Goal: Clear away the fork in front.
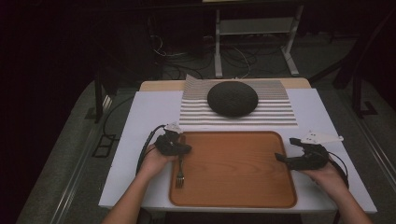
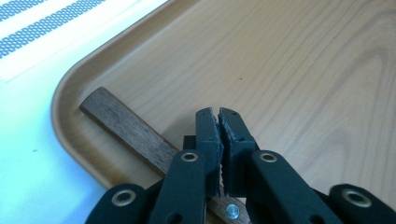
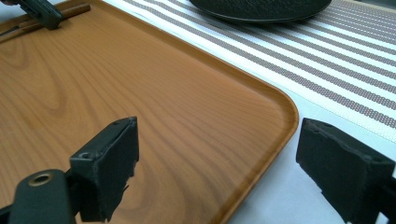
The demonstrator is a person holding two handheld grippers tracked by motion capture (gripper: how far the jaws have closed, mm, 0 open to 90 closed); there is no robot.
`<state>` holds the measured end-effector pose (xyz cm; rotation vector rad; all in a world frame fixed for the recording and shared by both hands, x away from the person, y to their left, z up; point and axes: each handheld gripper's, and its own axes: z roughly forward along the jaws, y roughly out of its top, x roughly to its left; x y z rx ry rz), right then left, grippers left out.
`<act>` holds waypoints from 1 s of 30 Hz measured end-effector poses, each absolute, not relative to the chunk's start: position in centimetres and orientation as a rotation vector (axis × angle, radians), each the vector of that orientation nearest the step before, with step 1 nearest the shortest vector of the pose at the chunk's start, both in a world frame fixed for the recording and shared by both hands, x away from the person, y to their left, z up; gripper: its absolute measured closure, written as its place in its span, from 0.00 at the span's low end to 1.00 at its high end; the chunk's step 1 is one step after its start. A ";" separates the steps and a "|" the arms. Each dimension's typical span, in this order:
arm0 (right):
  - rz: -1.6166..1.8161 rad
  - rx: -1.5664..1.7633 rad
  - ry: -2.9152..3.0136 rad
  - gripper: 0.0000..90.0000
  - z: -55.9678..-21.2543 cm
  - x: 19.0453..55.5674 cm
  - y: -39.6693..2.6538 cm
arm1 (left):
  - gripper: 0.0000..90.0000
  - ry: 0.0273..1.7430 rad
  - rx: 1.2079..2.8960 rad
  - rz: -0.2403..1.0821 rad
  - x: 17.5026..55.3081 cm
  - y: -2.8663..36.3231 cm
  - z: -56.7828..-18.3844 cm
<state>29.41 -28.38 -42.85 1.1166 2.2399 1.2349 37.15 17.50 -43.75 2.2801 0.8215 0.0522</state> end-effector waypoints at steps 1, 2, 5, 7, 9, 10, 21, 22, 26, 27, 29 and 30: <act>1.236 1.118 2.240 0.14 -42.9 29.4 -28.4 | 0.95 0.817 2.277 0.052 37.2 17.6 -43.8; 1.235 1.120 2.243 0.14 -42.9 29.4 -28.4 | 0.93 0.801 2.280 0.053 37.2 17.6 -43.8; 1.236 1.118 2.251 0.14 -42.9 29.4 -28.3 | 0.89 0.784 2.270 0.059 37.2 17.6 -43.8; 1.238 1.115 2.255 0.14 -42.9 29.4 -28.3 | 0.86 0.772 2.249 0.055 37.2 17.7 -43.6; 1.240 1.113 2.254 0.14 -42.9 29.4 -28.3 | 0.81 0.754 2.228 0.064 37.1 17.7 -43.4; 1.240 1.116 2.254 0.14 -42.9 29.4 -28.3 | 0.78 0.749 2.220 0.066 37.0 17.6 -43.3; 1.259 1.106 2.271 0.14 -42.8 29.2 -28.3 | 0.45 0.676 2.133 0.107 36.0 18.5 -41.3; 1.262 1.105 2.273 0.14 -42.8 29.2 -28.2 | 0.42 0.671 2.126 0.107 35.8 18.6 -41.2; 1.275 1.107 2.277 0.14 -42.7 28.9 -28.2 | 0.32 0.658 2.111 0.117 34.9 19.0 -40.7; 1.278 1.105 2.280 0.14 -42.6 28.8 -28.2 | 0.29 0.648 2.110 0.125 34.6 19.2 -40.7; 1.280 1.104 2.282 0.13 -42.5 28.6 -28.2 | 0.27 0.635 2.111 0.138 34.0 19.6 -40.5; 1.287 1.103 2.280 0.13 -42.4 28.6 -28.3 | 0.25 0.637 2.105 0.154 33.7 19.7 -40.5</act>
